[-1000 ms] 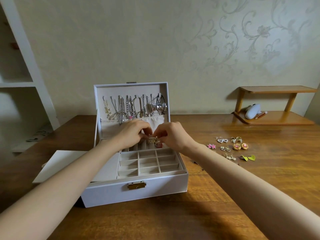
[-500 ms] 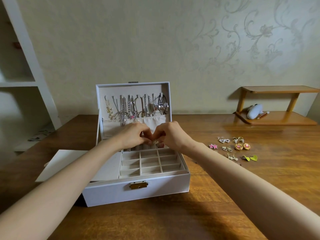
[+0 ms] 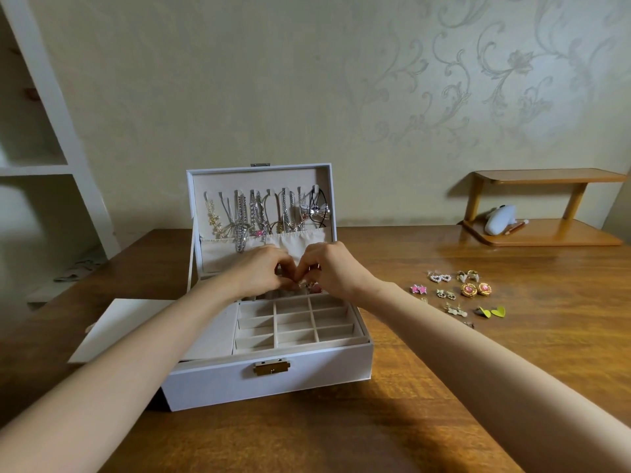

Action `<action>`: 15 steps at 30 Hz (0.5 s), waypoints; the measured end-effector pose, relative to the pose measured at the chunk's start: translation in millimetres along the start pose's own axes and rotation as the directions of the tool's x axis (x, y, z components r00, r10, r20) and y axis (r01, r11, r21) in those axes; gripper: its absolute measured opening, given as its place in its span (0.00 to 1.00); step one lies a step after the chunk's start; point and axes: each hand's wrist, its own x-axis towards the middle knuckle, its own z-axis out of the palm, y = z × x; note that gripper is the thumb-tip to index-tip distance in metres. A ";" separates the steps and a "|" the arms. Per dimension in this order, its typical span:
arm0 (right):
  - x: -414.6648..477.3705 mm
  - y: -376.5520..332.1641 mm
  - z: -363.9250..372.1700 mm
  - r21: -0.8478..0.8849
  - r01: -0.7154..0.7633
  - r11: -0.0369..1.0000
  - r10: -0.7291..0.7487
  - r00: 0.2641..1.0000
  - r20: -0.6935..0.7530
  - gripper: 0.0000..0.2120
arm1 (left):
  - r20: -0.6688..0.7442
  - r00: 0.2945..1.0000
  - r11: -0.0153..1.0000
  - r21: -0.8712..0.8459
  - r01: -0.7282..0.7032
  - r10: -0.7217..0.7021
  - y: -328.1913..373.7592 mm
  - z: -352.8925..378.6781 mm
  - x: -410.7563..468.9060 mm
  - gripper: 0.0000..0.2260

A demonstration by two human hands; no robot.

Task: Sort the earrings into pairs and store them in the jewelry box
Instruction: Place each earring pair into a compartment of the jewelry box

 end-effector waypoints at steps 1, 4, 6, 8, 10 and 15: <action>-0.5 1.0 0.3 -0.006 0.005 1.000 -0.005 1.000 -0.021 0.10 | -0.004 1.000 1.000 0.000 0.000 0.000 0.0 -0.1 -0.4 0.06; -0.9 4.2 1.4 -0.003 0.003 1.000 -0.004 0.996 -0.088 0.10 | -0.010 1.000 1.000 0.006 -0.003 0.004 2.5 0.0 -0.3 0.07; -1.5 4.7 1.3 0.021 -0.016 1.000 0.018 0.996 -0.087 0.10 | 0.000 1.000 1.000 0.019 -0.005 0.005 5.7 0.1 -0.2 0.06; -2.8 6.6 0.6 0.066 -0.044 0.997 0.049 0.995 -0.088 0.11 | 0.003 1.000 0.999 0.036 -0.003 0.002 7.8 0.0 -0.9 0.08; -4.3 9.6 -0.7 0.110 -0.075 0.991 0.086 0.991 -0.104 0.12 | 0.003 1.000 1.000 0.030 0.003 -0.003 5.5 -0.7 -1.0 0.08; -9.6 17.0 2.8 0.019 -0.131 0.991 0.132 0.987 -0.090 0.07 | 0.018 1.000 0.997 0.071 -0.026 0.025 -2.4 0.8 0.1 0.04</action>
